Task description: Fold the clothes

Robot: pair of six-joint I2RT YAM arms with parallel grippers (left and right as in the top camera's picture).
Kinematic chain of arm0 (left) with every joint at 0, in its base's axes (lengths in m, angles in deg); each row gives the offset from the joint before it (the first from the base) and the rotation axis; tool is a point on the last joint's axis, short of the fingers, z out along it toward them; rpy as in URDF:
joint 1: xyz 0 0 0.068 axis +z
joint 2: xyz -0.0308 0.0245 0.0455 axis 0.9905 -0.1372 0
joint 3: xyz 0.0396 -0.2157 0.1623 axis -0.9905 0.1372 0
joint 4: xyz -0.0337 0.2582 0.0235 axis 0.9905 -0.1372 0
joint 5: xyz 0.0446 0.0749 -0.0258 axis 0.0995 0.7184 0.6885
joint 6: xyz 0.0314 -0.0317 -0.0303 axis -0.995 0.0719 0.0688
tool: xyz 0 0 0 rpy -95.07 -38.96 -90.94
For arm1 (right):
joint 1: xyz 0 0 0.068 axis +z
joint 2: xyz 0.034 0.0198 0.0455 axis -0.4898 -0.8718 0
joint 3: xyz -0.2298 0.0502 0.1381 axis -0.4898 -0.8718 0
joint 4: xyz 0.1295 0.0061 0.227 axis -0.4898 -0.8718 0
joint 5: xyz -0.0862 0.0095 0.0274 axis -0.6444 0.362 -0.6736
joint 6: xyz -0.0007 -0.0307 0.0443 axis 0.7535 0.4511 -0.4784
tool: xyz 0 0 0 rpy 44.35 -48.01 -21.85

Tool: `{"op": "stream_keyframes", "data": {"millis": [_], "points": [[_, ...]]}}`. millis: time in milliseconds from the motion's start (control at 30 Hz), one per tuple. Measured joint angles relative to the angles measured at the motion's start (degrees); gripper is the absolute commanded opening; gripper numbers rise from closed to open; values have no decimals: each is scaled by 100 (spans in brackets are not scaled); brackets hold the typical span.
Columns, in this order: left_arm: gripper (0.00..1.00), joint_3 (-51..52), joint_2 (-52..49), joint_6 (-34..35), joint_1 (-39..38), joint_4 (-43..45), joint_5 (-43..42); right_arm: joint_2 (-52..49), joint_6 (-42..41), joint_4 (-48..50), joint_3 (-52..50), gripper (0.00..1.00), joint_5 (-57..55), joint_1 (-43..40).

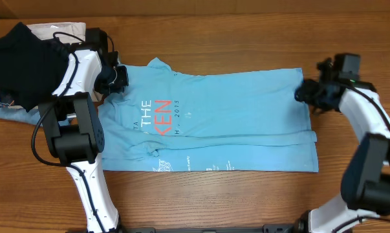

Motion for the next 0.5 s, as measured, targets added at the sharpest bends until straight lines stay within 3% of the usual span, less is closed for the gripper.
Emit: {"op": "stream_keyframes", "data": {"millis": [200, 500], "points": [[4, 0, 0, 85, 0, -46, -61, -286, -26, 1423, 138, 69, -175, 122], [4, 0, 0, 96, 0, -39, -83, -1145, -26, 2179, 173, 77, -282, 118]]}}
